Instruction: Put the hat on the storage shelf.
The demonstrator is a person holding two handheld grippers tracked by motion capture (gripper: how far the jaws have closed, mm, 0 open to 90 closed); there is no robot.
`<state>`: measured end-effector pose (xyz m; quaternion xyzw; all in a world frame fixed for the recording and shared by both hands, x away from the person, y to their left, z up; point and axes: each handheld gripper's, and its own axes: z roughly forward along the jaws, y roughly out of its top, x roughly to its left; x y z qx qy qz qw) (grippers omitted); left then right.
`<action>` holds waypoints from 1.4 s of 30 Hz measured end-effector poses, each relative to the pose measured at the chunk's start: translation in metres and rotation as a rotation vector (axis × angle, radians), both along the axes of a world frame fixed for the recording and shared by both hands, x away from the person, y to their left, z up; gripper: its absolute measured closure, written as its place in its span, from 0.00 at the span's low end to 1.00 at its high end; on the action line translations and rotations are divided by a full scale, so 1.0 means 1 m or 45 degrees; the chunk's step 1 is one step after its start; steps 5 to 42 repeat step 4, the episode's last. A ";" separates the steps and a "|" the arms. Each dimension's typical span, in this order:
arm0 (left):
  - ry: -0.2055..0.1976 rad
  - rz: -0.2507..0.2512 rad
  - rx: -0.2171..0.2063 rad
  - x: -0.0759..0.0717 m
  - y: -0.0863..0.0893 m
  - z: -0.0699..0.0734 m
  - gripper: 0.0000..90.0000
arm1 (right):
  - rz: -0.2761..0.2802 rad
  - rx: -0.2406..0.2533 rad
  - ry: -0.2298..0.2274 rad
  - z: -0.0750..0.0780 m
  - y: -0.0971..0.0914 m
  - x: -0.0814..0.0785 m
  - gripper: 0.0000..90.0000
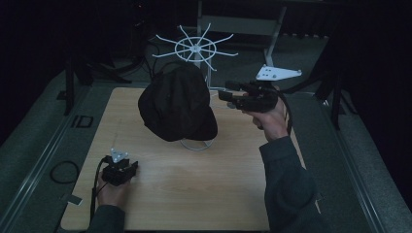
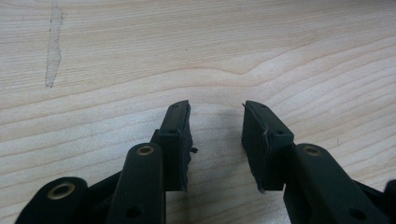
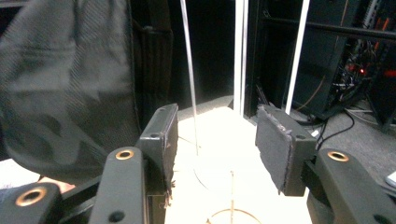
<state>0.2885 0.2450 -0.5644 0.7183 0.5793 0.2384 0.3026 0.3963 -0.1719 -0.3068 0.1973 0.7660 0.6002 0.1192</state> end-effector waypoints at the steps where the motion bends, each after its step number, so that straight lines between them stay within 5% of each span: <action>1: 0.000 0.000 0.000 0.000 0.000 0.000 0.69 | -0.007 -0.005 0.008 -0.001 -0.001 0.001 0.54; 42: 0.000 -0.002 -0.001 0.000 0.000 0.000 0.69 | -0.021 -0.020 0.014 -0.004 -0.001 0.002 0.54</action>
